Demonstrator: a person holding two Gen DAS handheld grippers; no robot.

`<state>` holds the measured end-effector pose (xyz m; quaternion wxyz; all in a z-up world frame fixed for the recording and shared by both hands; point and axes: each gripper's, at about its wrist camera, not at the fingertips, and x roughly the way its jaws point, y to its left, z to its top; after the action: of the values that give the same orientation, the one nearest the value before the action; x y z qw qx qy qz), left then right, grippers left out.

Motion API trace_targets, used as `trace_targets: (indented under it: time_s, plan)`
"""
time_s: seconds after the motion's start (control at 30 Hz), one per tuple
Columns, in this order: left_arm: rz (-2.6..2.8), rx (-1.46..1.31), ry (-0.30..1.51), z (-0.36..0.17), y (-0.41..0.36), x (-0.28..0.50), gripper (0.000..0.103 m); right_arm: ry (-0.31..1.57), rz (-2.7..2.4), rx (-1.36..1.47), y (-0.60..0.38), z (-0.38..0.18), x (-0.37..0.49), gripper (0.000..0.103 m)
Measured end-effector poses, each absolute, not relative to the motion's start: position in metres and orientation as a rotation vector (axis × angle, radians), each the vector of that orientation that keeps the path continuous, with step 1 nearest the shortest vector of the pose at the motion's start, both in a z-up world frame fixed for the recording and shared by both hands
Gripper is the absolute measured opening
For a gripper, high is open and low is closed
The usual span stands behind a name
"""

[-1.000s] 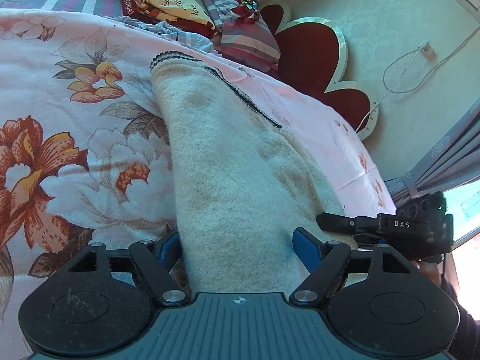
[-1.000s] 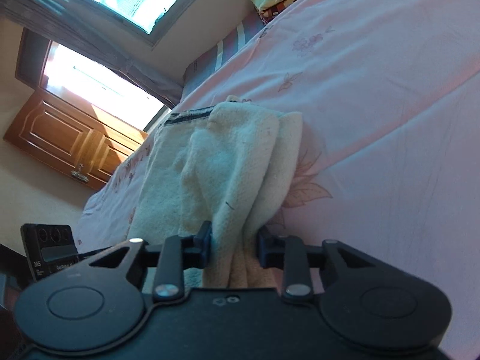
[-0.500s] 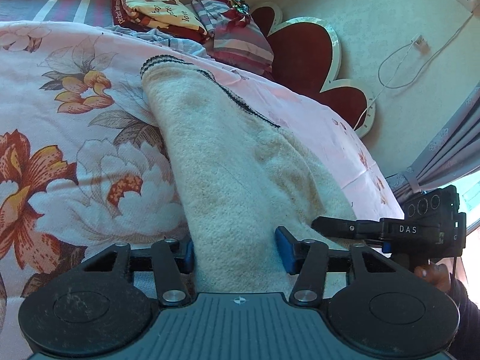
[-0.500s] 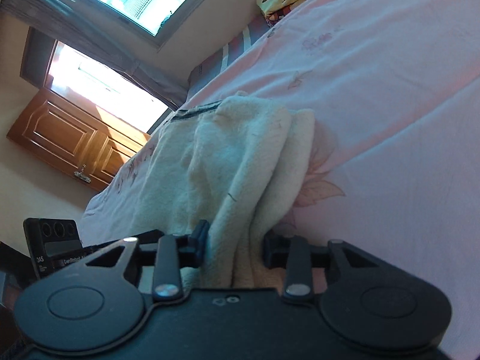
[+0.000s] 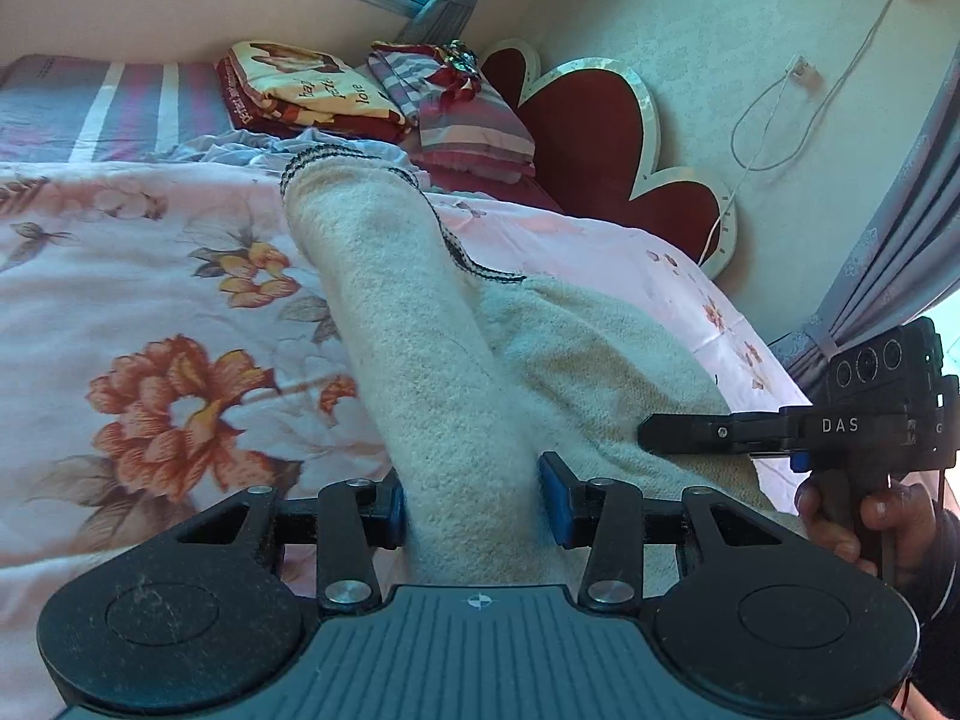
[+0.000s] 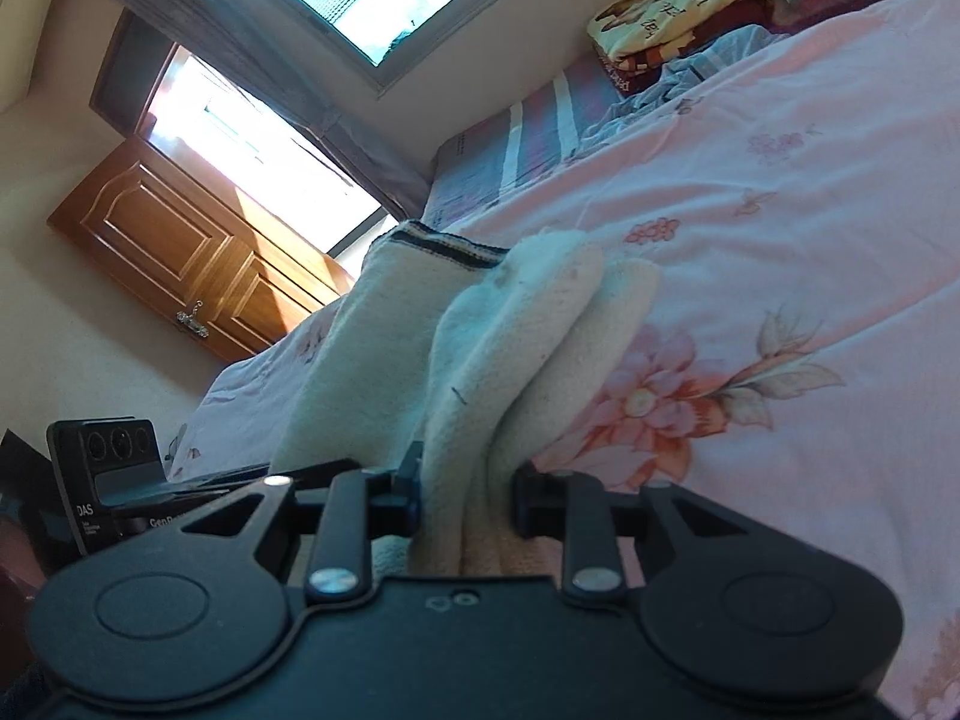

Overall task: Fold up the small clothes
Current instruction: 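Lift the held end and fold it over the bundle with the right gripper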

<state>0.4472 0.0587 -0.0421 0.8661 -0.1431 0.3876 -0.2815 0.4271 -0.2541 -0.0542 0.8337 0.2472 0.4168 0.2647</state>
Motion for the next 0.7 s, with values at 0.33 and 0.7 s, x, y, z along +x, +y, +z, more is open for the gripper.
trace_targets:
  time_s: [0.33,0.7]
  plan:
    - [-0.322,-0.287,0.846,-0.053,0.219,0.352,0.043,0.984,0.763,0.536,-0.086,-0.089,0.419,0.026]
    - [-0.069,-0.358,0.766,-0.101,0.299,0.293,0.086,1.073,0.751,0.586,-0.03,-0.129,0.413,0.026]
